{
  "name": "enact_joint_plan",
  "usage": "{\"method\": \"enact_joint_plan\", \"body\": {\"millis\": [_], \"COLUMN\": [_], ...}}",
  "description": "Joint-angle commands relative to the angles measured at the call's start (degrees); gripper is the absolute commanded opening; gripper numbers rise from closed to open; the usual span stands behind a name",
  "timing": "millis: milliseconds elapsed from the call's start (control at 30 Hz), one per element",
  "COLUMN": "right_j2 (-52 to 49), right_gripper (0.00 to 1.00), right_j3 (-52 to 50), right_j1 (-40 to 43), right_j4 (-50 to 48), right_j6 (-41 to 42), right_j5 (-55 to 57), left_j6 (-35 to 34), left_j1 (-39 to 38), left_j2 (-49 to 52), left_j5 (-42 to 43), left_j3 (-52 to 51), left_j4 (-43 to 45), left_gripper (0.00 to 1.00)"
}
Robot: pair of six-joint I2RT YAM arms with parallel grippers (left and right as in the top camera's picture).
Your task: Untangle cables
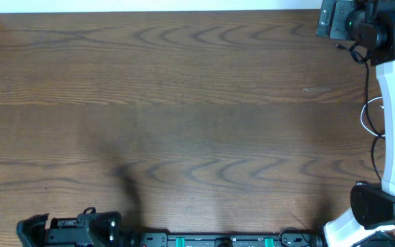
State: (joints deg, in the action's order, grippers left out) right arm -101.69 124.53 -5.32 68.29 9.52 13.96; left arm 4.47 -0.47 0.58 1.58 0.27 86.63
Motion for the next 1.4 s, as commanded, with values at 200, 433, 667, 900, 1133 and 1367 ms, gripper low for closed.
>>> {"method": "enact_joint_plan", "body": {"millis": [200,433,667,900,1133,1367], "right_j2": [0.6,0.6,0.6,0.6,0.6,0.6], "right_gripper": [0.99,0.99,0.99,0.99,0.99,0.99], "right_j3": [0.4,0.4,0.4,0.4,0.4,0.4], "right_j1": [-0.3,-0.3,-0.2,-0.2,-0.3,-0.3], "right_j4": [0.1,0.3,0.3,0.3,0.3,0.3], "right_j6": [-0.8,-0.8,-0.8,-0.8,-0.8,-0.8], "right_j5": [0.7,0.7,0.7,0.7,0.7,0.7], "left_j6": [0.9,0.9,0.9,0.8,0.8,0.1], "left_j1": [0.2,0.2,0.2,0.2,0.2,0.2], "left_j2": [-0.5,-0.5,-0.5,-0.5,-0.5,-0.5], "left_j5": [0.4,0.3,0.3,0.4,0.3,0.4], "left_j3": [-0.1,-0.1,-0.1,-0.1,-0.1,-0.1], "left_j4": [-3.5,-16.4,-29.0,-39.1,-42.0,-46.6], "left_gripper": [0.98,0.98,0.98,0.98,0.98,0.98]}}
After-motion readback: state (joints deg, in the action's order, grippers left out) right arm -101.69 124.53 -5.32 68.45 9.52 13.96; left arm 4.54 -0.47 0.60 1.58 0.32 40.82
